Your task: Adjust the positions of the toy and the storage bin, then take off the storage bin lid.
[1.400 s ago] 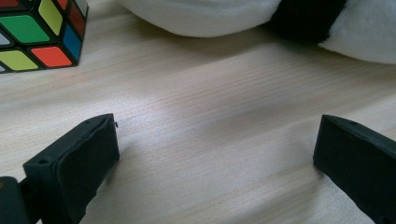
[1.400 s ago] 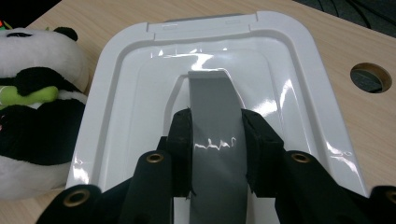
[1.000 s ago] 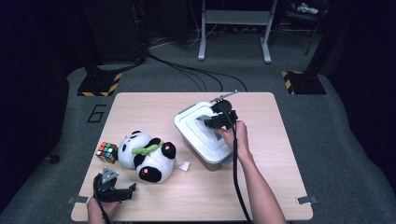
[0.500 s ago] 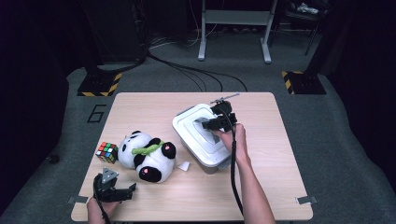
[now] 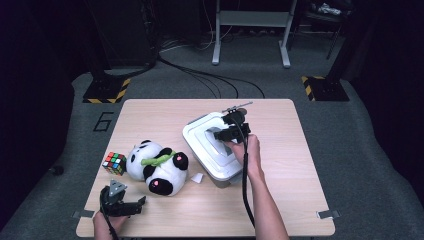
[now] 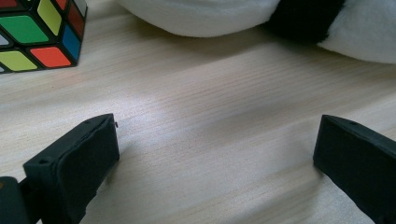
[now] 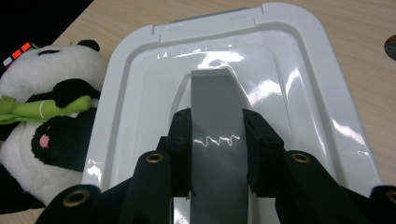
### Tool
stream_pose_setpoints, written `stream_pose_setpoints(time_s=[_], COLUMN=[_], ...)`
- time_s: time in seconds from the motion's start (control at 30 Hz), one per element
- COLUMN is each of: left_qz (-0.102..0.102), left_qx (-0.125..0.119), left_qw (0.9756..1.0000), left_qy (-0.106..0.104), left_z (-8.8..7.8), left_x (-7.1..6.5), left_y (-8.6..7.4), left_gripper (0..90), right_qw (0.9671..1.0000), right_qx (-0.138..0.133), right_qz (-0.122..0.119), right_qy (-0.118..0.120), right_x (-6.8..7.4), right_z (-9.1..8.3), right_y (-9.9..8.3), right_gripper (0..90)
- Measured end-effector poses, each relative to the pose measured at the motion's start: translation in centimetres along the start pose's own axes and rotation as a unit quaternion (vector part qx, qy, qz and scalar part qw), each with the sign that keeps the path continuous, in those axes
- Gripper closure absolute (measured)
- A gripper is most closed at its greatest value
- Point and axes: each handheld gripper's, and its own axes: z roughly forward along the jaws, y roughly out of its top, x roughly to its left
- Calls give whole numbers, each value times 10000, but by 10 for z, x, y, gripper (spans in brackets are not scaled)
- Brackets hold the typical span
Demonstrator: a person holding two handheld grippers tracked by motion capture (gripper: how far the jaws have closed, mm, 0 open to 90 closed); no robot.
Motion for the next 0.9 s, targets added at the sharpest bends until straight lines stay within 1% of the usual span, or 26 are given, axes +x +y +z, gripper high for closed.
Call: stream_pose_setpoints(time_s=[0.07, 0.23, 0.37, 0.6, 0.8, 0.9], left_qz=[-6, -7, -2, 0, 2, 3], left_qx=[4, 3, 4, 0, 1, 2], left_qw=[10000, 10000, 10000, 10000, 10000, 10000], left_qy=[-6, -5, 1, -6, -6, -5], left_z=[0, 0, 0, 0, 0, 0], left_x=[0, 0, 0, 0, 0, 0], left_y=[0, 0, 0, 0, 0, 0], left_gripper=[2, 1, 1, 2, 2, 2], right_qw=[10000, 9999, 9997, 9998, 9998, 9997], right_qx=[-23, -59, -84, -149, -172, -186], right_qz=[77, 145, 233, 127, 29, -59], right_qy=[-6, -27, 27, 6, -90, -157], right_x=[2, 5, 4, 4, 7, 9], right_z=[1, 1, 1, 1, 2, 2], right_y=[0, -1, -3, -3, -3, -2], right_gripper=[668, 668, 668, 667, 667, 667])
